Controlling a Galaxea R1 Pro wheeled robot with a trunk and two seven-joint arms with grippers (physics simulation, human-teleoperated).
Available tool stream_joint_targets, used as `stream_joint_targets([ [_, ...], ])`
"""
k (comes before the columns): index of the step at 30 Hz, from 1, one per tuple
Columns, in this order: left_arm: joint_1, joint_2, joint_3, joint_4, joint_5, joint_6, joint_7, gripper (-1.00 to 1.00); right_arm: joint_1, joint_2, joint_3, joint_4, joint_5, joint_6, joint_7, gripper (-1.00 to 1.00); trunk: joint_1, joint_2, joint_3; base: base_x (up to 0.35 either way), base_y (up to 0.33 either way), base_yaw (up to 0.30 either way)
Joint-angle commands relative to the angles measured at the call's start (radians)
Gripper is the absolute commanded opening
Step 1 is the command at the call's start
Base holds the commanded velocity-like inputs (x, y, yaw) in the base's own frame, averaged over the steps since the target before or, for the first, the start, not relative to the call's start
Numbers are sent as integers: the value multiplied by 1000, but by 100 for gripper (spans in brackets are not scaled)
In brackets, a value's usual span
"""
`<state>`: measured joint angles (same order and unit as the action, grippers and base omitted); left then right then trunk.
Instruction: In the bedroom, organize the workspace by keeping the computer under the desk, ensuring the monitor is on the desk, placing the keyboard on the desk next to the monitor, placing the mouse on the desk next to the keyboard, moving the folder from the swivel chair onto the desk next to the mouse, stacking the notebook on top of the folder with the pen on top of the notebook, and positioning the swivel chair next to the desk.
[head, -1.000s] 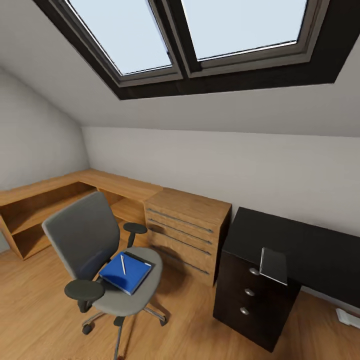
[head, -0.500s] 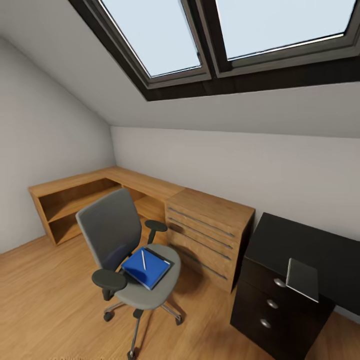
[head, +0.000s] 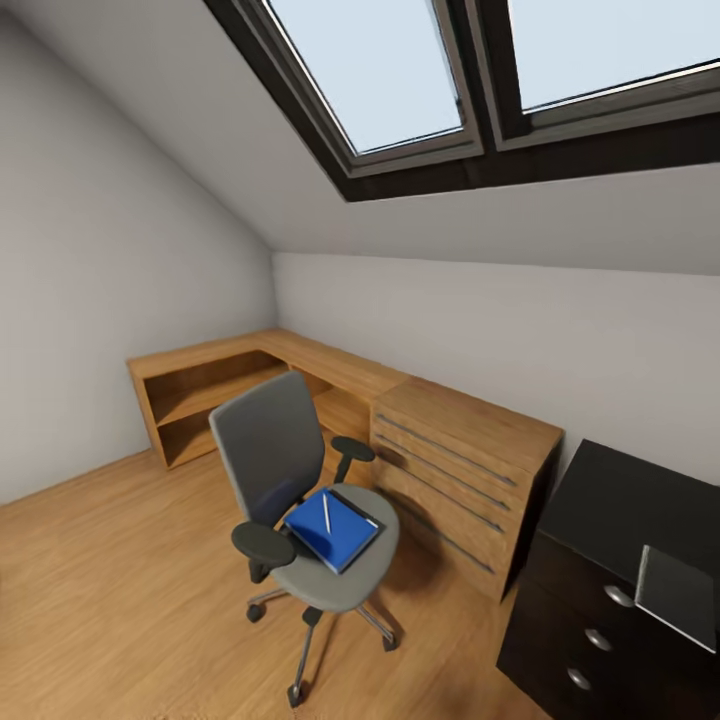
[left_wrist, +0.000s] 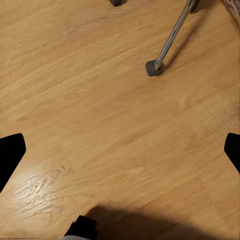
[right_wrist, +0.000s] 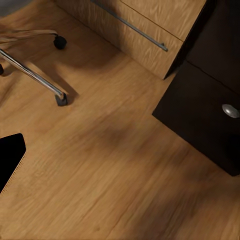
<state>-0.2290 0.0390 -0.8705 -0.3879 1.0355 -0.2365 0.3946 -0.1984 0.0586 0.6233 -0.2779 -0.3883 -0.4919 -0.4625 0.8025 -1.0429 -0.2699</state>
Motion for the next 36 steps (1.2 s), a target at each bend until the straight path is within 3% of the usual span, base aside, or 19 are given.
stream_joint_targets([
  [1, -1, 1, -8, -2, 9, -4, 6, 100, -1, 0, 8, 0, -7, -4, -5, 100, 0, -1, -2, 0, 0, 291],
  [23, -1, 1, -8, -2, 9, -4, 5, 100, -1, 0, 7, 0, -6, -4, -5, 100, 0, -1, -22, 0, -1, 236],
  [36, -1, 1, -10, -2, 9, -4, 4, 100, -1, 0, 7, -1, -7, -4, -5, 100, 0, -1, -37, 0, -255, 201],
])
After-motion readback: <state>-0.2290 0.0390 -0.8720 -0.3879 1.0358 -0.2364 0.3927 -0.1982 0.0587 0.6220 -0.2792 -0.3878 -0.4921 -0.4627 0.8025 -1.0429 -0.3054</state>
